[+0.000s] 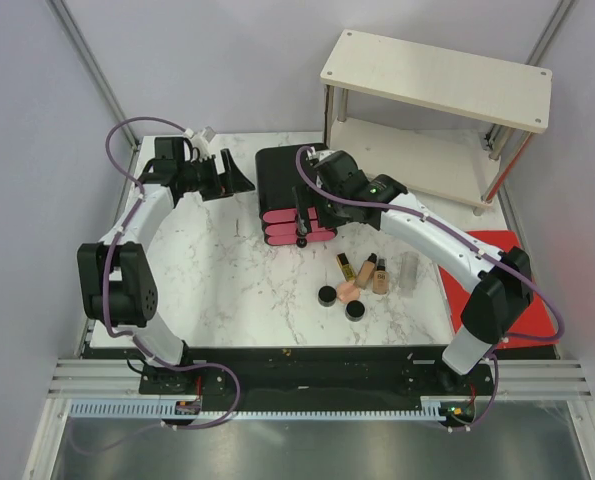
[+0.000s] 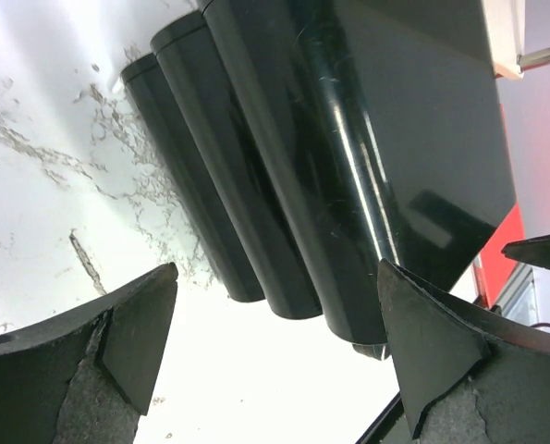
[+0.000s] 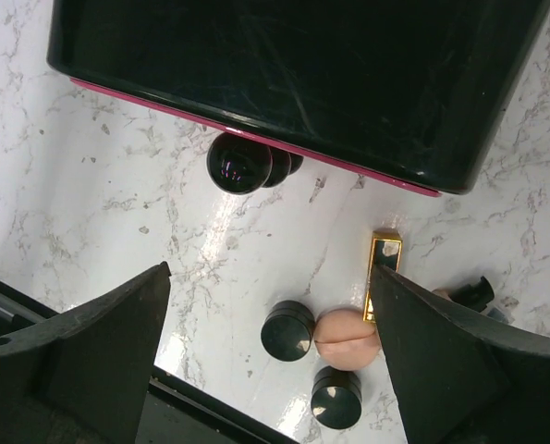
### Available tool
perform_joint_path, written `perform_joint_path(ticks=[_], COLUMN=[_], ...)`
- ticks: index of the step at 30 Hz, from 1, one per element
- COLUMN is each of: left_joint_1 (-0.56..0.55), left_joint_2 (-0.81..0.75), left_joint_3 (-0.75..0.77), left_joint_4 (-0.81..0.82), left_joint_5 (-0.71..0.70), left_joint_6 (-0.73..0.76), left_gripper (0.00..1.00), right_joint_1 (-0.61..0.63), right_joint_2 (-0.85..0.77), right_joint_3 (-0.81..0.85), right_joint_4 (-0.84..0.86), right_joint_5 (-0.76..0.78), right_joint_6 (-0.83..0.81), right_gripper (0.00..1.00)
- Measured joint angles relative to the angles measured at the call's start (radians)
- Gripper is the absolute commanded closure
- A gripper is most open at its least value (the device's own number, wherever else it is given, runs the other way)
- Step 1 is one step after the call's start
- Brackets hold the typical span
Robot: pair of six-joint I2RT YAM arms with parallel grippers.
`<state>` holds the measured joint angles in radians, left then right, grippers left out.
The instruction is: Organize the makeup
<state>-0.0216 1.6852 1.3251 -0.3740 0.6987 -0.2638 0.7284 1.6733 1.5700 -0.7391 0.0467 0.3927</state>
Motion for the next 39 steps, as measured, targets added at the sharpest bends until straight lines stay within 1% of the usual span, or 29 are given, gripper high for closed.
perform_joint_path(ticks=[4, 9, 12, 13, 14, 15, 16, 17, 18, 19, 22, 27, 29, 30, 32, 33, 39], left_joint_1=[0.0, -0.005, -0.019, -0.024, -0.03, -0.037, -0.045, -0.055, -0.066, -0.076, -0.132, -0.236, -0.264, -0.274, -0.279, -0.278, -0.266], left_joint_2=[-0.023, -0.022, -0.022, -0.022, -0.021, -0.019, -0.014, -0.006, 0.007, 0.02, 0.089, 0.165, 0.185, 0.198, 0.217, 0.225, 0.236], left_joint_3=[0.003, 0.042, 0.088, 0.1, 0.113, 0.128, 0.146, 0.164, 0.184, 0.203, 0.287, 0.357, 0.374, 0.386, 0.4, 0.4, 0.4], left_joint_4=[0.006, 0.009, 0.013, 0.015, 0.017, 0.016, 0.018, 0.021, 0.021, 0.024, 0.029, 0.018, 0.008, 0.0, -0.014, -0.027, -0.107], left_joint_5=[0.002, 0.053, 0.064, 0.064, 0.065, 0.067, 0.071, 0.072, 0.076, 0.084, 0.102, 0.094, 0.093, 0.091, 0.086, 0.073, 0.001], left_joint_6=[-0.001, -0.012, -0.018, -0.02, -0.023, -0.028, -0.033, -0.04, -0.055, -0.066, -0.09, -0.101, -0.103, -0.103, -0.103, -0.101, -0.071], left_gripper=[0.1, 0.12, 0.27, 0.35, 0.4, 0.47, 0.72, 0.83, 0.92, 0.98, 0.98, 0.98, 0.98, 0.98, 0.98, 0.98, 0.98], right_joint_1=[0.003, 0.018, 0.035, 0.039, 0.043, 0.047, 0.05, 0.051, 0.052, 0.052, 0.052, 0.052, 0.052, 0.052, 0.052, 0.052, 0.052], right_joint_2=[0.0, 0.026, 0.045, 0.049, 0.052, 0.056, 0.06, 0.064, 0.068, 0.073, 0.091, 0.109, 0.11, 0.11, 0.111, 0.115, 0.144], right_joint_3=[0.003, 0.051, 0.075, 0.077, 0.077, 0.079, 0.08, 0.08, 0.08, 0.082, 0.089, 0.098, 0.098, 0.098, 0.098, 0.101, 0.108], right_joint_4=[-0.021, -0.053, -0.063, -0.064, -0.066, -0.07, -0.072, -0.074, -0.076, -0.079, -0.082, -0.062, -0.04, -0.026, -0.009, -0.002, 0.034], right_joint_5=[0.008, 0.015, 0.016, 0.017, 0.021, 0.025, 0.032, 0.04, 0.047, 0.058, 0.085, 0.112, 0.114, 0.114, 0.113, 0.112, 0.083], right_joint_6=[-0.008, -0.019, -0.023, -0.024, -0.023, -0.023, -0.023, -0.023, -0.023, -0.023, -0.022, -0.017, -0.015, -0.014, -0.016, -0.015, -0.011], right_gripper=[0.02, 0.02, 0.02, 0.02, 0.02, 0.02, 0.03, 0.03, 0.03, 0.04, 0.06, 0.1, 0.15, 0.2, 0.25, 0.31, 0.36])
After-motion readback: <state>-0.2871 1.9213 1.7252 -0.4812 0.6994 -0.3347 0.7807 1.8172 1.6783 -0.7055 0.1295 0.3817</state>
